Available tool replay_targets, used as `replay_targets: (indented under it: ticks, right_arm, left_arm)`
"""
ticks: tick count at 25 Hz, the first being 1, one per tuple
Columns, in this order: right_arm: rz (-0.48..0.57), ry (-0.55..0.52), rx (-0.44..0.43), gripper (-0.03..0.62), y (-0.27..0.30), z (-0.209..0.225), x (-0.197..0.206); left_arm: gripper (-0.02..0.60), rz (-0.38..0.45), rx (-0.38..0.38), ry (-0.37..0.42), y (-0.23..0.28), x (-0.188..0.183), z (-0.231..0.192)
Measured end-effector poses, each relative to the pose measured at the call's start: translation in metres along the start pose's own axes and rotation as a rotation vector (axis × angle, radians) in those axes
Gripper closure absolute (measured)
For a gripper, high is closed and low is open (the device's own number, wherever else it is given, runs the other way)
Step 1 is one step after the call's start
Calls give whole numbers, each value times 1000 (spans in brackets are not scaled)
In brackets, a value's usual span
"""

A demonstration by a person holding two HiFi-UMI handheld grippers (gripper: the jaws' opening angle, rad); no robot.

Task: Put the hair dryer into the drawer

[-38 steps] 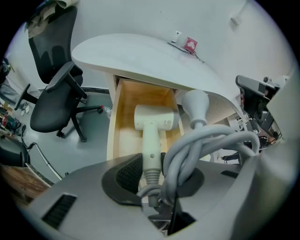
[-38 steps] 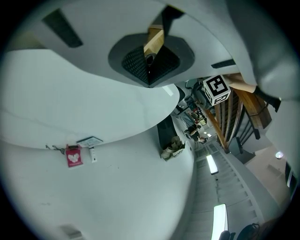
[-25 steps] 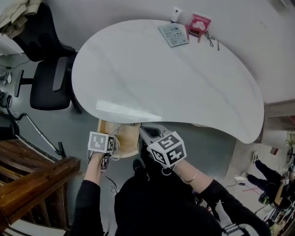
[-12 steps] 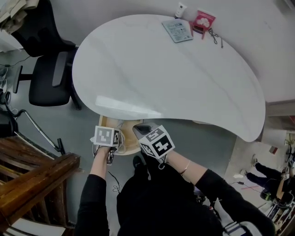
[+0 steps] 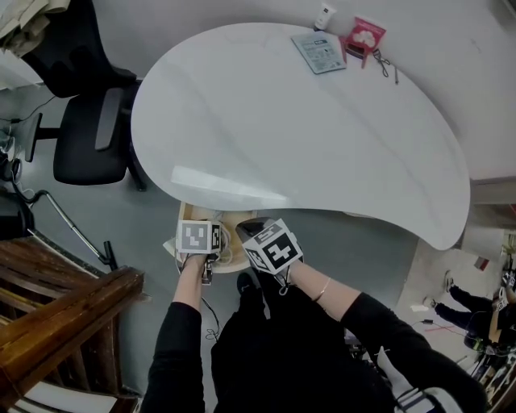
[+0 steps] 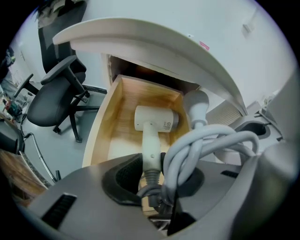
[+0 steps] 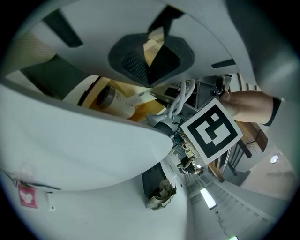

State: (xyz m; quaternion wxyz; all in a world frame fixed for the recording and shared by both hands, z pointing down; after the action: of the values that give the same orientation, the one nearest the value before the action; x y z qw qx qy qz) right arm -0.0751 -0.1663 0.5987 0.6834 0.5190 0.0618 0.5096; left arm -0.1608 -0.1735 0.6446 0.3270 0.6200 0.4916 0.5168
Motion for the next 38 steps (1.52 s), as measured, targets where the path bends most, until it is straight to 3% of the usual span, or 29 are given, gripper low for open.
replay_targets:
  ticks: [14,23,26,31,34,38]
  right_arm:
    - [-19,-9,8,591,11,-4,7]
    - [-34,9,26,591,8,6,16]
    - [-33,19,26,591,7,7,19]
    - [-36,22,32,591,6,9,22]
    - [-37,17,38,591,6,11,23]
    - [-44,20,45,591,4,13,27]
  left_arm:
    - [440,96,-53,-55,16,-8,-9]
    - [439,45,-126,43,28,-4,-6]
    - [439,24,-153,53,28,-2,-10]
    - [439,-16,-128,37,36,5,-7]
    - [439,1,-168,75,34,-4,-15]
    - [439,-20,-164,74,37,-2,-15]
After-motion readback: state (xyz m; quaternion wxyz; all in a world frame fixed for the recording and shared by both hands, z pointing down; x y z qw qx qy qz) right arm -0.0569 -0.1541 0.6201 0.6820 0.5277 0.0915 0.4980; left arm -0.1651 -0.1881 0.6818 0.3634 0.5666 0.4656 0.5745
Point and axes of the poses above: the fingertips, and each gripper's own axes: y forward along the fingers, z to its right, x out of its underside, the point moved 2 cm from there along -y, backward along the fingers, and after that the axes turned 6 degrees about y, right-handed, at the moved point
